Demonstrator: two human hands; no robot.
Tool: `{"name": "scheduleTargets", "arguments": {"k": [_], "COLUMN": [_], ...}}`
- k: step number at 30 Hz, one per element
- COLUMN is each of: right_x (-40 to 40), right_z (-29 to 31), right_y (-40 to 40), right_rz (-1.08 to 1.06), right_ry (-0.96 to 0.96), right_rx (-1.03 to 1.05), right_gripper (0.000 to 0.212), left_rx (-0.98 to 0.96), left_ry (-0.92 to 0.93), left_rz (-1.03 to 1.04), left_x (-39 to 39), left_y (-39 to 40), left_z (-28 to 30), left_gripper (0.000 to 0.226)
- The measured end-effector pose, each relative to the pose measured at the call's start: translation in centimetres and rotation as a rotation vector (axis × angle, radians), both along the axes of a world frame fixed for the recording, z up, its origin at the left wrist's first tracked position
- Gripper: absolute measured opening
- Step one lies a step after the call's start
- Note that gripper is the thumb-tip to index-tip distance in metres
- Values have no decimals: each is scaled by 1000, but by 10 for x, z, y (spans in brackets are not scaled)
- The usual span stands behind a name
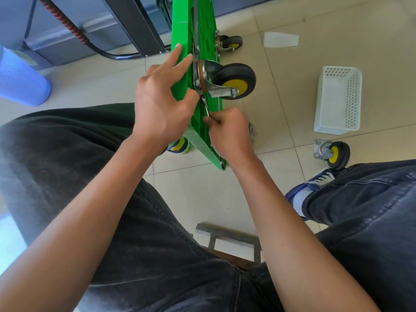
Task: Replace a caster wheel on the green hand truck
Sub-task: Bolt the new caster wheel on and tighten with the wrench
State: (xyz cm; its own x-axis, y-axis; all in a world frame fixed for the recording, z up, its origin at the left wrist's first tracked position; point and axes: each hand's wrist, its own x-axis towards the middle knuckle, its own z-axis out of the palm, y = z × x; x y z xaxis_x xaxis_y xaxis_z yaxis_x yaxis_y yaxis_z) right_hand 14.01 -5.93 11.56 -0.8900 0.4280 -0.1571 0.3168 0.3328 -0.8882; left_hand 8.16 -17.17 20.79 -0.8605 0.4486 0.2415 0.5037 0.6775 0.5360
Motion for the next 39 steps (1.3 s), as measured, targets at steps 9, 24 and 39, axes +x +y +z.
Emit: {"name": "scheduleTargets", "arguments": {"k": [9,24,39], "right_x": [-23,10,-4], "right_z": [50,-29,-55], "right_y": [36,39,17], "right_rz": [79,-73,-135], "right_ry": [-238,52,187], "right_rx": [-462,-454,-447], "right_gripper": [23,24,32], "left_rx": [14,44,67], "left_ry": [-1,2,-1], "left_rz": [-5,-20,-6], "left_x": [-1,-3,-1], "left_y": [0,1,4], "left_z": [-1,-3,-3], "left_gripper": [60,59,57]}}
